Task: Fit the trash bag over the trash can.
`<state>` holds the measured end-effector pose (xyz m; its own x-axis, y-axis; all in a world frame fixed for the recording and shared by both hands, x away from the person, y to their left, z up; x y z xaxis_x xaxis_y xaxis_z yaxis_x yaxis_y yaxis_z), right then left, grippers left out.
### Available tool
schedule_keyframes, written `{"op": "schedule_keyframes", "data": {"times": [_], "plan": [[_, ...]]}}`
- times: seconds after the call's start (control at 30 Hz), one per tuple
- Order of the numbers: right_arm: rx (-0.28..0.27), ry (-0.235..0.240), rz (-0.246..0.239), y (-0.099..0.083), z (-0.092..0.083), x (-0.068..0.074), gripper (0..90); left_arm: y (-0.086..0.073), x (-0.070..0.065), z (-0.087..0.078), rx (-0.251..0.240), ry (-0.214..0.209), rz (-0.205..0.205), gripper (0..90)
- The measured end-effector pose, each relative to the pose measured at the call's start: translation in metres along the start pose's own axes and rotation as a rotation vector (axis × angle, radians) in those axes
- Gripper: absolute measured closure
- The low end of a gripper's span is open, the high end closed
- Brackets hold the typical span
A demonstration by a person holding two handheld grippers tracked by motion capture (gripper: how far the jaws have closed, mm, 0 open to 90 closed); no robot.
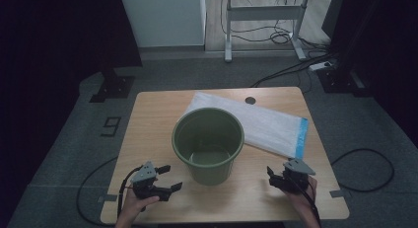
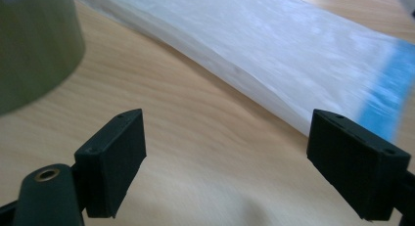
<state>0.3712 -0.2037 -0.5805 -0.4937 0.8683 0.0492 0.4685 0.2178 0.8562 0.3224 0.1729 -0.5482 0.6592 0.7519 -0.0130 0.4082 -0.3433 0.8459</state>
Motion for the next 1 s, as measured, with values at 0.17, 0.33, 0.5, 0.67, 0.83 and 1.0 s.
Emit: {"op": "schedule_keyframes", "data": {"times": [0.17,0.33,0.5,0.67,0.83,1.0], "plan": [[0.077,0.034,-0.022,0.011,0.039,0.009,14.5,-0.004,0.013,-0.002,0.008,0.073,-0.026,17.0],[0.146,0.001,-0.052,0.034,0.081,0.003,15.4,-0.005,0.014,-0.006,0.0,0.067,-0.037,16.3],[0.159,0.011,-0.035,0.043,0.1,0.0,22.0,-0.009,0.014,-0.005,0.011,0.063,-0.025,15.9],[0.174,0.011,-0.001,0.041,0.111,-0.007,28.9,-0.009,0.016,-0.008,0.002,0.058,-0.029,15.7],[0.211,0.042,0.014,0.035,0.117,-0.009,37.5,-0.01,0.019,-0.009,-0.001,0.057,-0.045,15.7],[0.203,0.063,0.049,0.032,0.117,-0.011,61.5,-0.01,0.02,-0.008,-0.013,0.084,-0.036,16.1]]}}
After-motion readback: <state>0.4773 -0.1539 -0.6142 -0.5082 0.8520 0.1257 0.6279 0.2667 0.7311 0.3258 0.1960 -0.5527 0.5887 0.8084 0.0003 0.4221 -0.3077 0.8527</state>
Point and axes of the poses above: each handheld gripper's, and its own axes: z roughly forward along the jaws, y roughly out of its top, x roughly to its left, the point moved 10 cm from there along z, roughly forward along the jaws, and after that the axes turned 13 degrees about y, right-handed, at the moved point
